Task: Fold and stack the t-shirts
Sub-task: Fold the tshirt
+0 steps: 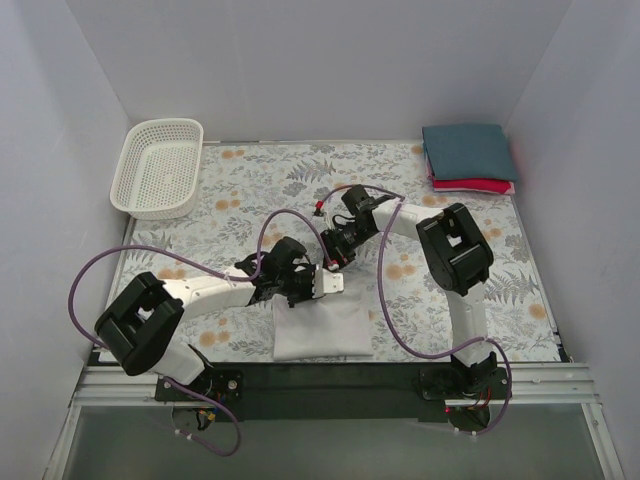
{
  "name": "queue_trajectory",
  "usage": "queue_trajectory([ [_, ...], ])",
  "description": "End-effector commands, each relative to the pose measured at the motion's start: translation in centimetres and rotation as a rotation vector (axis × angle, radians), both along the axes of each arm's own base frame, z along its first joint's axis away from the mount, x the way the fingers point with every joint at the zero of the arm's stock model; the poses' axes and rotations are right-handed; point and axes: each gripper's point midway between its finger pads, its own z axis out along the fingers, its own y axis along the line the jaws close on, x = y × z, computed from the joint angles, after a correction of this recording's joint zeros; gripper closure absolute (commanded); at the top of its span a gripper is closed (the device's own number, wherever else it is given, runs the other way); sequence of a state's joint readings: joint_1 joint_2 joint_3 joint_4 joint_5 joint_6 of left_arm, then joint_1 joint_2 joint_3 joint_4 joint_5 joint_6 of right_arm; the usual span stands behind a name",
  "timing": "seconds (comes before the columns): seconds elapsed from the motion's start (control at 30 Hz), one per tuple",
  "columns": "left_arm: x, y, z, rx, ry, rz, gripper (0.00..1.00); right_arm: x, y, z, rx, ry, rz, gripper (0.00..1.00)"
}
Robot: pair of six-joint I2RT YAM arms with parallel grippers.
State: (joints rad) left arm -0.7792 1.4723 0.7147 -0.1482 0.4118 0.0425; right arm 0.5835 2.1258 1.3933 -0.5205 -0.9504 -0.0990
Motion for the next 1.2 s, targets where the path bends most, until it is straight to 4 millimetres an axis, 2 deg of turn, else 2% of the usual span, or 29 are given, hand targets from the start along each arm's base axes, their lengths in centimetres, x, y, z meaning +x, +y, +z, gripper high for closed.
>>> queue_trajectory([
  [0.0,-1.7,-0.4,0.6,-0.028,-0.023,-0.082,1.00,0.9,0.1,3.2,0.035,-0.097,0.021,0.89],
  [0.1,-2.8,-0.7,0.2,-0.023,-0.014,-0.110,1.00,0.8,0.1,2.9,0.041,-0.081,0.034,0.89],
  [0.23,-3.8,-0.9,-0.3,-0.010,-0.015,-0.145,1.00,-0.6,0.7,2.2,0.064,-0.015,0.067,0.89],
  [0.43,-3.6,-0.9,-0.4,0.000,-0.021,-0.139,1.00,-1.7,0.7,0.7,0.061,0.034,0.092,0.91],
  [0.63,-3.3,-1.6,0.9,-0.032,-0.025,-0.132,1.00,-2.2,0.3,-1.7,0.034,0.059,0.104,0.94],
  [0.73,-2.9,-1.9,1.8,-0.043,-0.043,-0.129,1.00,-2.7,-0.3,-3.3,0.010,0.075,0.112,0.95],
  [0.93,-1.3,-2.4,4.3,-0.067,-0.133,-0.111,1.00,-3.3,-1.1,-5.1,-0.025,0.083,0.123,0.96],
  [1.17,1.2,-2.7,5.6,-0.067,-0.220,-0.087,1.00,-3.4,-1.0,-5.3,-0.015,0.090,0.126,0.97],
])
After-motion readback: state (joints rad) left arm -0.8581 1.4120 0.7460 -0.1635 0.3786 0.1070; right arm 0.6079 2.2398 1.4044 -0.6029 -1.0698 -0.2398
